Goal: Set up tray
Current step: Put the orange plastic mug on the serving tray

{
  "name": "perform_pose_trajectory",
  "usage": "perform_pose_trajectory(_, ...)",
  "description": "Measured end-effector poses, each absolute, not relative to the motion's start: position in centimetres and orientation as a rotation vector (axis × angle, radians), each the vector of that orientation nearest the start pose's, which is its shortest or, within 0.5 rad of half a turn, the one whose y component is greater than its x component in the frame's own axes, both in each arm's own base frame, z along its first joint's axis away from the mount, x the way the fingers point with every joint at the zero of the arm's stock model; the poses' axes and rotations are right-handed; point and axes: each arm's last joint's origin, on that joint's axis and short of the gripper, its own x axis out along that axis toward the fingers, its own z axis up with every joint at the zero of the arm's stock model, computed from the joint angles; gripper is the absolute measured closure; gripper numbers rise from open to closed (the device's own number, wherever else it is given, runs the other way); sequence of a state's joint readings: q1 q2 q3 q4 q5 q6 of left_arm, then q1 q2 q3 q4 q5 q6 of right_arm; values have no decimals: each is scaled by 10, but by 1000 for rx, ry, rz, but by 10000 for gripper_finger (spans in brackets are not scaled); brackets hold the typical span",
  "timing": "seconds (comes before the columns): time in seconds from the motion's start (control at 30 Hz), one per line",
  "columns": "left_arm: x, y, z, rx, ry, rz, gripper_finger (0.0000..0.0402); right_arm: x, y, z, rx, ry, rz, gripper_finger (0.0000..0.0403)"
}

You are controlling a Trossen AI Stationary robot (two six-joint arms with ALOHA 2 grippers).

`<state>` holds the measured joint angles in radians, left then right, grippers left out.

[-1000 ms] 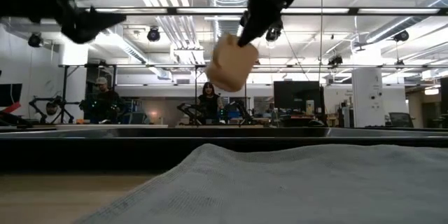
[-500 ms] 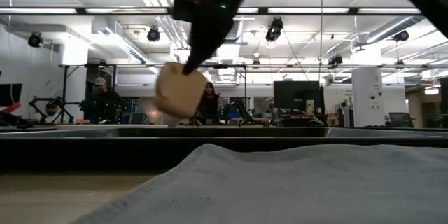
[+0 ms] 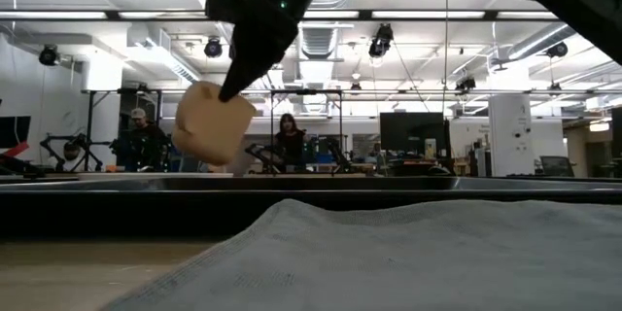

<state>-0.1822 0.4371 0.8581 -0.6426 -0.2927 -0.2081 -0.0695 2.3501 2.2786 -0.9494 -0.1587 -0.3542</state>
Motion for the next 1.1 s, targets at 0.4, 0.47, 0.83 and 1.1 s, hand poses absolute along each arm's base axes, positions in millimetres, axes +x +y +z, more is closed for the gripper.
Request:
perform_pose_trajectory(0.4,117,-15,285,-107,456,97,118,493,-1,262,-202,1070,340,395)
perform_pose_trajectory(0.47,128,-18,277,-73,479,46,118,492,4,262,-185,1065,380,395)
perform_pose_trajectory(0.83,179,-36,244,147,753,-80,118,489,30,263,-223,1042,549,395)
perform_pose_trajectory(1.1,206,-54,249,237,803,-159,118,485,45,262,-209,1044,670,394)
